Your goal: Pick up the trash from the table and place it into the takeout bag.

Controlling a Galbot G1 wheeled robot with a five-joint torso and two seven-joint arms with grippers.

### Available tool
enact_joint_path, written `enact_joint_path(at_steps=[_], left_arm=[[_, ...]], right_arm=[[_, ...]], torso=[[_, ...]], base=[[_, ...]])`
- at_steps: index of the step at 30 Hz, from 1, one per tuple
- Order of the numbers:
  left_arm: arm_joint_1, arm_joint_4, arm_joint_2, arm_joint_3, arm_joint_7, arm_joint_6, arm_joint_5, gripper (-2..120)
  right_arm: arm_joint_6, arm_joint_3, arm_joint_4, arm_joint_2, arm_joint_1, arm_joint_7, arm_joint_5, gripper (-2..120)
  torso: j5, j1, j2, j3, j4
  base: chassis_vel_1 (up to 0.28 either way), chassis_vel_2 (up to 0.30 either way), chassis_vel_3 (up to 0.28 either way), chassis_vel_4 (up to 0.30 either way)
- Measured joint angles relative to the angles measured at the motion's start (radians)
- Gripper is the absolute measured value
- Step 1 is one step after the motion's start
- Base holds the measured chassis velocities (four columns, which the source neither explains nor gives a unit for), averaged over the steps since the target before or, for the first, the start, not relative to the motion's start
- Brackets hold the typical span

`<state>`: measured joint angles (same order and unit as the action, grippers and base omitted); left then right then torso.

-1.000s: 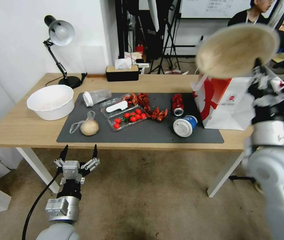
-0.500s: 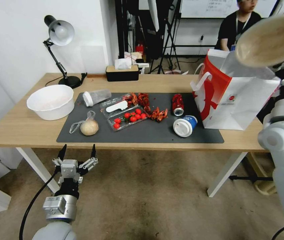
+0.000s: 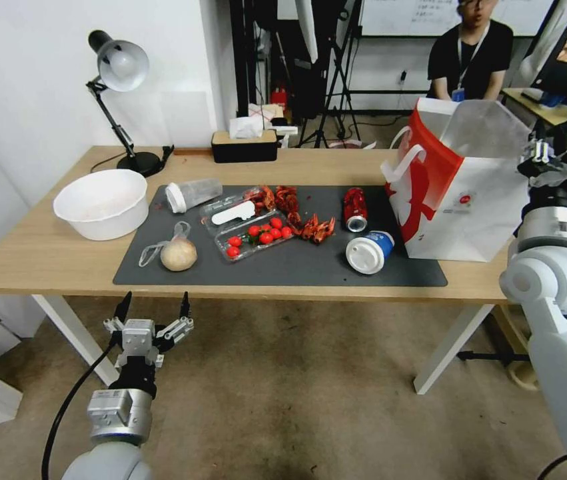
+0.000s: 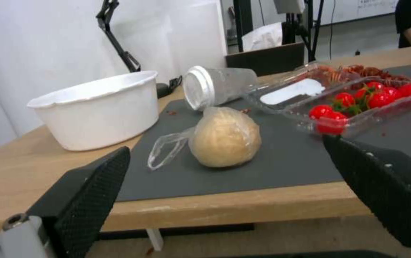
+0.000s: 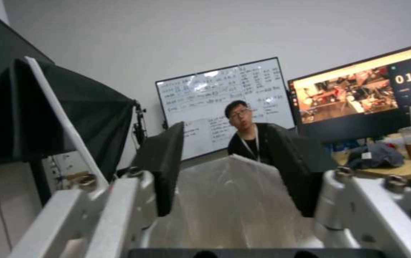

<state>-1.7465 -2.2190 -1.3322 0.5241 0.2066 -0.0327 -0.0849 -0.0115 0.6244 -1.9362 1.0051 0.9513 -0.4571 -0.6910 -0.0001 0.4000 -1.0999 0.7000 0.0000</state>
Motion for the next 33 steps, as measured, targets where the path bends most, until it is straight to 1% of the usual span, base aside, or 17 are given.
enact_joint_path(at_steps=[3, 4, 5, 7, 9, 11, 12, 13, 16, 17, 22, 24, 26, 28, 29, 32, 33], left_arm=[[0.001, 0.000, 0.001, -0.001, 0.000, 0.001, -0.001, 100], [0.001, 0.000, 0.001, -0.001, 0.000, 0.001, -0.001, 100], [0.004, -0.001, 0.002, 0.000, 0.000, 0.000, -0.004, 100], [0.006, -0.001, 0.003, 0.000, 0.000, -0.003, -0.010, 100], [0.007, 0.000, 0.003, 0.000, 0.000, -0.007, -0.011, 100], [0.007, 0.003, 0.003, 0.001, 0.000, -0.017, -0.013, 100], [0.007, 0.003, 0.003, 0.001, 0.000, -0.017, -0.013, 100], [0.007, 0.003, 0.002, 0.001, 0.000, -0.019, -0.014, 100], [0.004, 0.003, 0.004, 0.003, 0.000, -0.025, -0.020, 100], [0.004, 0.003, 0.004, 0.003, 0.000, -0.025, -0.020, 100], [0.002, 0.001, 0.006, 0.004, -0.001, -0.026, -0.025, 100], [0.000, 0.001, 0.001, 0.002, -0.003, -0.028, -0.024, 100], [-0.001, 0.001, 0.000, 0.001, -0.003, -0.029, -0.024, 100], [-0.004, 0.000, -0.005, 0.001, -0.005, -0.036, -0.023, 100], [-0.004, 0.000, -0.005, 0.001, -0.005, -0.036, -0.023, 100], [-0.005, 0.004, -0.013, 0.005, -0.017, -0.051, -0.023, 100], [-0.005, 0.004, -0.013, 0.005, -0.017, -0.051, -0.023, 100]], right_arm=[[-0.002, 0.000, -0.008, 0.000, 0.002, 0.003, -0.005, 65], [-0.002, 0.000, -0.008, 0.000, 0.002, 0.003, -0.005, 65], [-0.002, 0.000, -0.015, 0.000, 0.004, 0.008, -0.008, 68], [0.000, 0.000, -0.025, -0.003, 0.007, 0.021, -0.016, 80], [0.002, 0.000, -0.028, -0.006, 0.009, 0.025, -0.017, 82], [0.009, 0.000, -0.043, -0.011, 0.015, 0.040, -0.023, 92], [0.009, 0.000, -0.043, -0.011, 0.015, 0.040, -0.023, 92], [0.011, 0.000, -0.050, -0.011, 0.018, 0.045, -0.025, 97], [0.014, 0.002, -0.119, -0.003, 0.065, 0.082, -0.049, 100], [0.014, 0.002, -0.119, -0.003, 0.065, 0.082, -0.049, 100], [-0.006, 0.003, -0.231, 0.024, 0.183, 0.108, -0.059, 100], [-0.010, 0.004, -0.268, 0.041, 0.257, 0.149, -0.010, 100], [-0.010, 0.005, -0.274, 0.044, 0.273, 0.158, 0.006, 100], [-0.010, 0.008, -0.308, 0.058, 0.364, 0.188, 0.099, 100], [-0.010, 0.008, -0.308, 0.058, 0.364, 0.188, 0.099, 100], [0.017, 0.006, -0.335, 0.100, 0.539, 0.209, 0.239, 100], [0.017, 0.006, -0.335, 0.100, 0.539, 0.209, 0.239, 100]], torso=[[0.0001, 0.000, 0.000, 0.000, 0.0000], [0.0001, 0.000, 0.000, 0.000, 0.0000], [0.0000, 0.000, 0.000, 0.000, 0.0000], [0.0002, 0.000, 0.000, 0.000, 0.0000], [0.0000, 0.000, 0.000, 0.000, 0.0000], [0.0000, 0.000, 0.000, 0.000, 0.0000], [0.0000, 0.000, 0.000, 0.000, 0.0000], [0.0001, 0.000, 0.000, 0.000, 0.0000], [0.0000, 0.000, 0.000, 0.000, 0.0001], [0.0000, 0.000, 0.000, 0.000, 0.0001], [0.0000, 0.000, 0.000, 0.000, 0.0000], [0.0001, 0.000, 0.000, 0.000, -0.0002], [0.0003, 0.000, 0.000, 0.000, -0.0001], [0.0001, 0.000, 0.000, 0.000, 0.0002], [0.0001, 0.000, 0.000, 0.000, 0.0002], [0.0001, 0.000, 0.000, 0.000, -0.0001], [0.0001, 0.000, 0.000, 0.000, -0.0001]], base=[[0.000, 0.000, 0.000, 0.000], [0.000, 0.000, 0.000, 0.000], [0.000, 0.000, 0.000, 0.000], [0.000, 0.000, 0.000, 0.000], [0.000, 0.000, 0.000, 0.000], [0.000, 0.000, 0.000, 0.000], [0.000, 0.000, 0.000, 0.000], [0.000, 0.000, 0.000, 0.000], [0.000, 0.000, 0.000, 0.000], [0.000, 0.000, 0.000, 0.000], [0.000, 0.000, 0.000, 0.000], [0.000, 0.000, 0.000, 0.000], [0.000, 0.000, 0.000, 0.000], [0.000, 0.000, 0.000, 0.000], [0.000, 0.000, 0.000, 0.000], [0.000, 0.000, 0.000, 0.000], [0.000, 0.000, 0.000, 0.000]])
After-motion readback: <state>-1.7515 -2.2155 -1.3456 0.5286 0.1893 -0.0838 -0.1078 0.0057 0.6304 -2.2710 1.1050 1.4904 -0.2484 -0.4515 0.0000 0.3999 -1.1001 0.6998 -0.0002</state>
